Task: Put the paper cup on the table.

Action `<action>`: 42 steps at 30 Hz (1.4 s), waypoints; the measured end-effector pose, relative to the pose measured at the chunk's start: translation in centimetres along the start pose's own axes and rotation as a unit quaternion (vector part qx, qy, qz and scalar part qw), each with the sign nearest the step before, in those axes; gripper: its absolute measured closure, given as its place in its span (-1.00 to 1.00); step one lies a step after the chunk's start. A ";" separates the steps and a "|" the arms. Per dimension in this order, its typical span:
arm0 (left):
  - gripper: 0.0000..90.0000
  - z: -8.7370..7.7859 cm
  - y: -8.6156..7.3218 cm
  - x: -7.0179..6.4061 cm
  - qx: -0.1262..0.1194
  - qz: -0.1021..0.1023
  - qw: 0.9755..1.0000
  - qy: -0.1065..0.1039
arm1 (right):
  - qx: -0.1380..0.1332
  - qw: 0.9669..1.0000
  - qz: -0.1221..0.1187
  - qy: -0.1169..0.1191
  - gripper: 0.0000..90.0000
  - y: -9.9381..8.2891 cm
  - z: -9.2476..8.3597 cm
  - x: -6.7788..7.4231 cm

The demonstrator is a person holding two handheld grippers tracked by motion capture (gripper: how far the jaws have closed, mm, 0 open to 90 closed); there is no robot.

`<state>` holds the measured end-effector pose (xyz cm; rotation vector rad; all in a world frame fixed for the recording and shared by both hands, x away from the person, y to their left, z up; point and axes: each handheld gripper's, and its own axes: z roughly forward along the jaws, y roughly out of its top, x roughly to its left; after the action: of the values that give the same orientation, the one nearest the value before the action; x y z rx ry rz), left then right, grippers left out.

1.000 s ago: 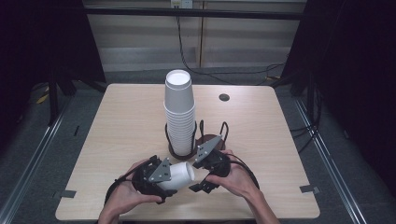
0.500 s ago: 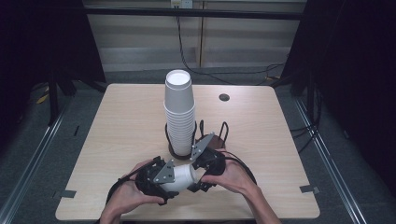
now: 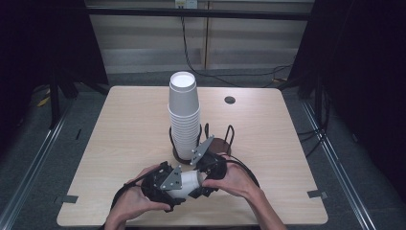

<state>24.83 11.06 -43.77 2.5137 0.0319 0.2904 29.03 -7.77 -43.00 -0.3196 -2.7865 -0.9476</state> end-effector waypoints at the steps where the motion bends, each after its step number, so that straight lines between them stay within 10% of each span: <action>1: -0.62 0.0 0.0 0.0 -0.003 -0.001 1.000 -0.003 | 0.002 1.000 0.002 0.002 -0.55 0.1 0.0 0.0; 31: -0.68 -0.6 -0.7 0.3 -0.062 -0.004 0.998 -0.009 | 0.002 1.000 0.010 0.006 -0.47 0.2 -0.9 0.3; 42: -0.65 -2.1 -1.7 0.7 -0.135 -0.026 0.991 -0.001 | -0.004 1.000 0.009 -0.001 -0.47 0.0 -0.9 0.0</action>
<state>25.16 13.68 -42.89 2.2412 0.0537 0.2532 29.12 -8.33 -42.29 -0.3456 -2.7781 -0.9557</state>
